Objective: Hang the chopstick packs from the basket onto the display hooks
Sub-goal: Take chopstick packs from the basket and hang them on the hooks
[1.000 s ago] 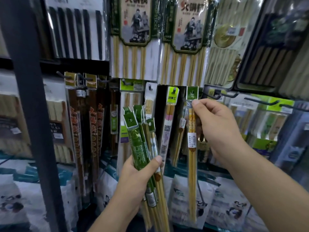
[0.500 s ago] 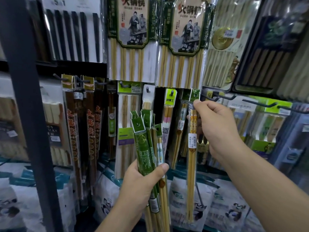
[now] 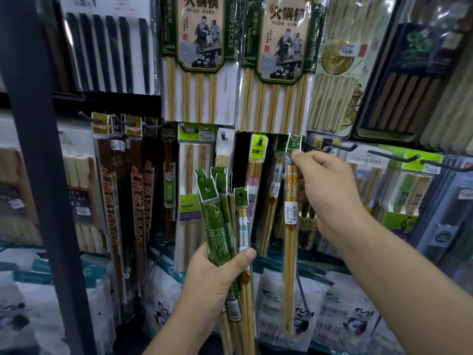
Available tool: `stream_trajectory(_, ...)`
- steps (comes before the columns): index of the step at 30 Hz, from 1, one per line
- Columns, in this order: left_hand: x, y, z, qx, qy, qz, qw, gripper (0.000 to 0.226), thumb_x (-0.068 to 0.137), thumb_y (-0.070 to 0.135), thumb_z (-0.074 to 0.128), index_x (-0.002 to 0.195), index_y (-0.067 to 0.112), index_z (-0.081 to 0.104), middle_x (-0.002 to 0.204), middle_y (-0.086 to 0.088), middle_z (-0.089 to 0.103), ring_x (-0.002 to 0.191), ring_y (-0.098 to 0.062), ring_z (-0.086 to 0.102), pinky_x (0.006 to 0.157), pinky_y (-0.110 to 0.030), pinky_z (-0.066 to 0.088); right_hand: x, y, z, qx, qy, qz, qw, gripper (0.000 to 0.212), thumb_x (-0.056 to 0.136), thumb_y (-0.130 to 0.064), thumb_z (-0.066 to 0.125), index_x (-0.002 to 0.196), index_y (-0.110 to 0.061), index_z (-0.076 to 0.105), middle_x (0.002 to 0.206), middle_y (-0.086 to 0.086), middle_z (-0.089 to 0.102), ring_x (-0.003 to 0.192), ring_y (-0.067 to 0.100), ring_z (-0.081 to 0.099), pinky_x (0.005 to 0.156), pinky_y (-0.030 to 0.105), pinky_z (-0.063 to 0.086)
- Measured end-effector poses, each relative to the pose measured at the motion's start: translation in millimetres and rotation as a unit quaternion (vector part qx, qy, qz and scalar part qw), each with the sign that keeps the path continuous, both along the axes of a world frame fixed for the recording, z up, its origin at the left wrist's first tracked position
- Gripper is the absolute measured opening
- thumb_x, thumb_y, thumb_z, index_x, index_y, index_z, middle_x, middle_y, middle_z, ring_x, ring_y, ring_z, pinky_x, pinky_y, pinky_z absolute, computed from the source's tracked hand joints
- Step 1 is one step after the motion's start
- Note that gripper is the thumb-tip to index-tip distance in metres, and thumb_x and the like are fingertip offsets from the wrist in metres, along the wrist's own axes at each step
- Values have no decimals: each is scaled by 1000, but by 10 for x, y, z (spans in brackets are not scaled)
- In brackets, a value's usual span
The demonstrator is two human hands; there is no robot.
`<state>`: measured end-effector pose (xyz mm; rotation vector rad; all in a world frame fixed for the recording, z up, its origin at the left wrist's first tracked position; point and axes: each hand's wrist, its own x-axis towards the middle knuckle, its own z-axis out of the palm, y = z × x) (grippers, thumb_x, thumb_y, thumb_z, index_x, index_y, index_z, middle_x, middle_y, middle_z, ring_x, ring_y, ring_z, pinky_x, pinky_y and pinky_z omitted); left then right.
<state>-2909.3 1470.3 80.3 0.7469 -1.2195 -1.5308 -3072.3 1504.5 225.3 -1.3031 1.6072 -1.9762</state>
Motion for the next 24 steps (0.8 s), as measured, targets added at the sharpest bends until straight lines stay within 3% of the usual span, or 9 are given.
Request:
stream_trajectory(2,-1,5,6,-6,-2,-9,1000,36,47,51,92,76,35,76,74,4,76,67,-11,72,60,-21,56,-7,-6,-19,-1,-3,-4,1000,42,100,-31,61,88,9,58,78,15,53,66,23,42,76,30,43)
stream_trajectory(6,-2,6,-18,-5,-3,-11,1000,45,47,51,94,80,27,76,78,0,78,69,-14,74,61,-24,57,2,-7,-18,-3,-3,-4,1000,42,99,-31,63,88,9,59,79,20,56,65,23,43,80,32,44)
stream_trajectory(10,-5,10,-10,-9,-6,-12,1000,46,46,53,96,80,30,77,81,0,79,73,-14,75,63,-26,57,22,-1,12,-13,13,-10,1000,47,99,-32,64,89,13,55,80,36,51,66,25,40,87,35,45)
stream_trajectory(14,-8,7,-10,-3,-9,-13,1000,48,44,60,95,80,34,77,76,5,76,69,-12,72,66,-32,56,-8,-49,-23,-1,30,-26,999,48,100,-31,63,84,13,53,70,13,44,64,24,38,90,38,47)
stream_trajectory(18,-7,3,-10,-3,-5,-10,1000,47,44,59,95,79,34,76,75,5,75,69,-14,72,66,-31,56,-31,-115,-82,21,55,-57,997,45,100,-35,62,82,6,60,64,10,43,61,21,44,82,36,50)
stream_trajectory(21,-2,-4,-13,-7,-5,-5,1000,52,46,52,100,82,23,75,76,2,76,68,-13,73,61,-23,56,-60,-155,-115,34,76,-80,993,39,99,-39,63,79,-6,67,55,-6,48,60,13,50,77,38,56)
stream_trajectory(24,4,-6,-5,-19,3,3,1000,51,47,46,95,83,17,74,81,-2,78,72,-14,74,61,-20,56,-64,-153,-185,41,84,-85,992,37,96,-44,65,78,-12,67,63,-4,57,65,13,55,70,39,55)
